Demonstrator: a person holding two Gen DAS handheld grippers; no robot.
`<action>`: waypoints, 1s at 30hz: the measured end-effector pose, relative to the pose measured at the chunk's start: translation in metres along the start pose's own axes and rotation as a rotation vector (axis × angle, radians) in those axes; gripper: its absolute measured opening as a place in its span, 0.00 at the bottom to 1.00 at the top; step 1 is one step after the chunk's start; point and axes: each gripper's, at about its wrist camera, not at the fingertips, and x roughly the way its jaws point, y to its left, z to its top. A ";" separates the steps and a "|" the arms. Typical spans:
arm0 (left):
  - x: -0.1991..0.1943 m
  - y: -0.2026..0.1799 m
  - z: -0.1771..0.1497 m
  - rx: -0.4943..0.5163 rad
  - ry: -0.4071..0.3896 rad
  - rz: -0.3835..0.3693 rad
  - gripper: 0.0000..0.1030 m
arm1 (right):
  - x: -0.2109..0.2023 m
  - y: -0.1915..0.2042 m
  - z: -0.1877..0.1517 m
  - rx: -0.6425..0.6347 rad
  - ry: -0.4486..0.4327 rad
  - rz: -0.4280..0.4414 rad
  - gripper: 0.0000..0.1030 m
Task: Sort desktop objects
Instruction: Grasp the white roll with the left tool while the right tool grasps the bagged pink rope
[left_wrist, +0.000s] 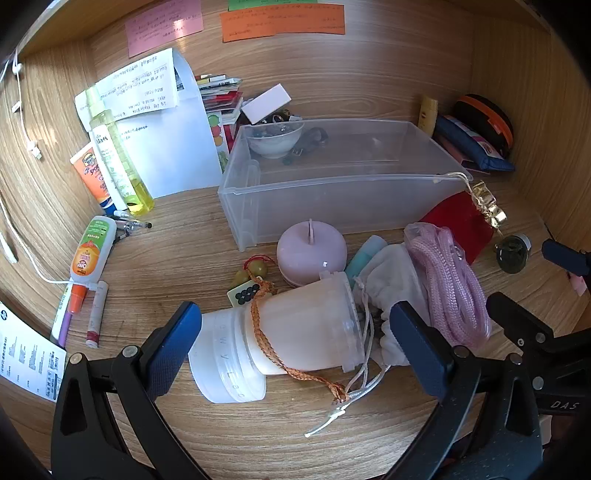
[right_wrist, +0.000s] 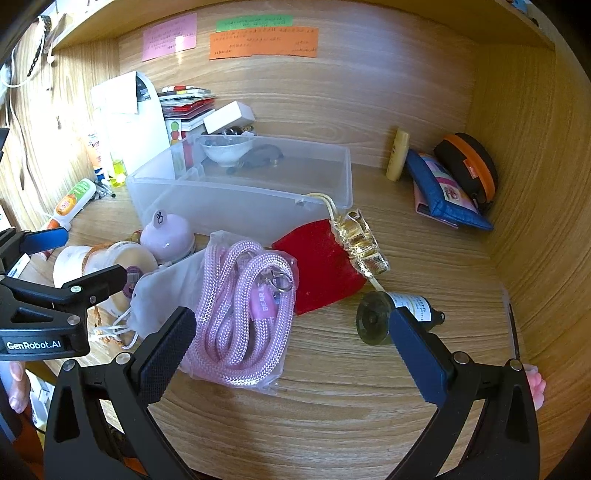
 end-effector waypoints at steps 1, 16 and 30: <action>0.000 0.000 0.000 -0.001 0.001 0.000 1.00 | 0.000 0.000 0.000 0.000 0.002 0.000 1.00; -0.008 0.008 0.002 0.052 -0.063 -0.005 1.00 | 0.002 -0.005 -0.005 0.004 -0.008 -0.007 1.00; 0.003 0.023 -0.004 0.093 0.056 -0.105 1.00 | 0.005 -0.037 -0.014 0.056 0.014 0.146 1.00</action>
